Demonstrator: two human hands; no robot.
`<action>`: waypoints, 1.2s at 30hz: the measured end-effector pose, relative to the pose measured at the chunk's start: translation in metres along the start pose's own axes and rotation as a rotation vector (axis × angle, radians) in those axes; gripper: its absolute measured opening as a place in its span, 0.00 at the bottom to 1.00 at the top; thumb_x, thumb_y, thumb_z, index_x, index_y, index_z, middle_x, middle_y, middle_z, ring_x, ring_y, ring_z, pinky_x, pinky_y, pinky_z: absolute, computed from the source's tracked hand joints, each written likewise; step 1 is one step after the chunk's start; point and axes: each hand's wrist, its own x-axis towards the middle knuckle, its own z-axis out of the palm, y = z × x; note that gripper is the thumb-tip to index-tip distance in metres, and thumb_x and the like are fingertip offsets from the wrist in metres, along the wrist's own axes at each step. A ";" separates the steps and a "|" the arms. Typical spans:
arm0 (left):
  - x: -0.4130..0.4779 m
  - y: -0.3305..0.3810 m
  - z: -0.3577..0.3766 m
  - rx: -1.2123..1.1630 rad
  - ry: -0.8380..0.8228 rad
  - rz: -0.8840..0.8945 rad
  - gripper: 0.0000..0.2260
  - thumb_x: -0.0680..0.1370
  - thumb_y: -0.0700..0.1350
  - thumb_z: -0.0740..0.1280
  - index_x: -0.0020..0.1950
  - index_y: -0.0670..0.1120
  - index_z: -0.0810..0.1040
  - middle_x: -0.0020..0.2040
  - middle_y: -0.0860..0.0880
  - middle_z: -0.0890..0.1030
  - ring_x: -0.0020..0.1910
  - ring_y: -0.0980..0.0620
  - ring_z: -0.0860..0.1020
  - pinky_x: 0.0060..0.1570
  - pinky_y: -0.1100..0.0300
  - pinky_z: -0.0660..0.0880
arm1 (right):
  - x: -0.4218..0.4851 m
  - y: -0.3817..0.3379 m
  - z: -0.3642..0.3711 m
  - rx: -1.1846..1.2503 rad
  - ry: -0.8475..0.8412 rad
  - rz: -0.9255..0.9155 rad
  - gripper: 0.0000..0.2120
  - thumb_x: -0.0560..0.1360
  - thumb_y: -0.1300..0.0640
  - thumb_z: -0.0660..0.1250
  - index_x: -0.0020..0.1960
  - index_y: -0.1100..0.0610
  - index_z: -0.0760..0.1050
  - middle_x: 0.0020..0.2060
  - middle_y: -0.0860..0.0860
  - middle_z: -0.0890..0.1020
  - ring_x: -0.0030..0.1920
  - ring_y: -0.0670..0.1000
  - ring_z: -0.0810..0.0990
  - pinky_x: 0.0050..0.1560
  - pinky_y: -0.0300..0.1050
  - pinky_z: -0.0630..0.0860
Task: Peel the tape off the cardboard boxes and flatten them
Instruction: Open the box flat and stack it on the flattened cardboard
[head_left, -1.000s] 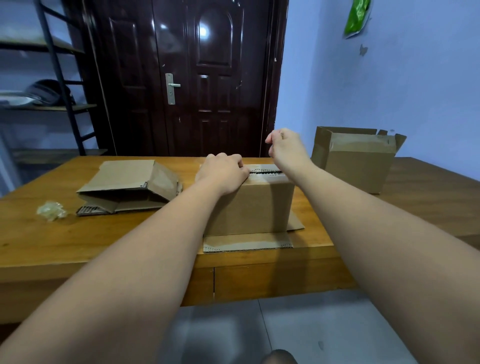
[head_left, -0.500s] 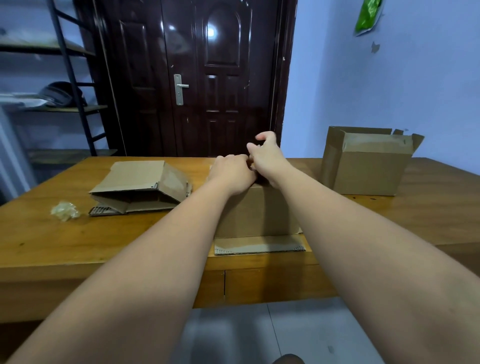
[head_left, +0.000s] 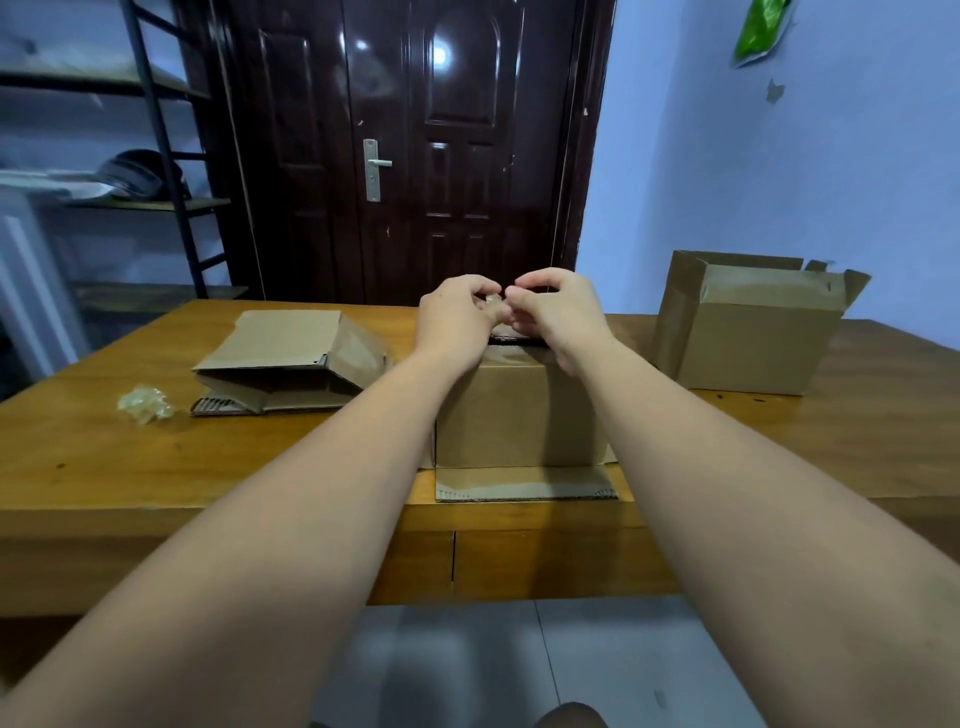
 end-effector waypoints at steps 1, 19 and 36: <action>0.000 0.000 0.001 -0.023 0.032 -0.007 0.11 0.76 0.47 0.70 0.58 0.47 0.81 0.45 0.51 0.80 0.46 0.54 0.76 0.47 0.65 0.68 | -0.002 -0.002 0.000 0.024 -0.008 -0.002 0.01 0.78 0.61 0.67 0.48 0.58 0.75 0.35 0.54 0.82 0.35 0.50 0.81 0.41 0.42 0.80; -0.004 -0.031 -0.032 -0.191 0.187 -0.089 0.21 0.81 0.54 0.58 0.32 0.46 0.73 0.28 0.52 0.74 0.30 0.55 0.72 0.39 0.57 0.71 | -0.023 -0.006 0.040 -1.061 -0.085 -0.205 0.08 0.76 0.44 0.64 0.46 0.47 0.77 0.43 0.46 0.79 0.46 0.51 0.77 0.41 0.44 0.70; -0.021 -0.192 -0.185 0.304 0.488 -0.316 0.09 0.79 0.38 0.63 0.54 0.46 0.81 0.62 0.45 0.74 0.59 0.47 0.75 0.62 0.54 0.72 | -0.058 0.006 0.121 -1.443 -0.030 -0.261 0.22 0.78 0.41 0.54 0.60 0.56 0.74 0.54 0.58 0.79 0.57 0.62 0.75 0.60 0.60 0.71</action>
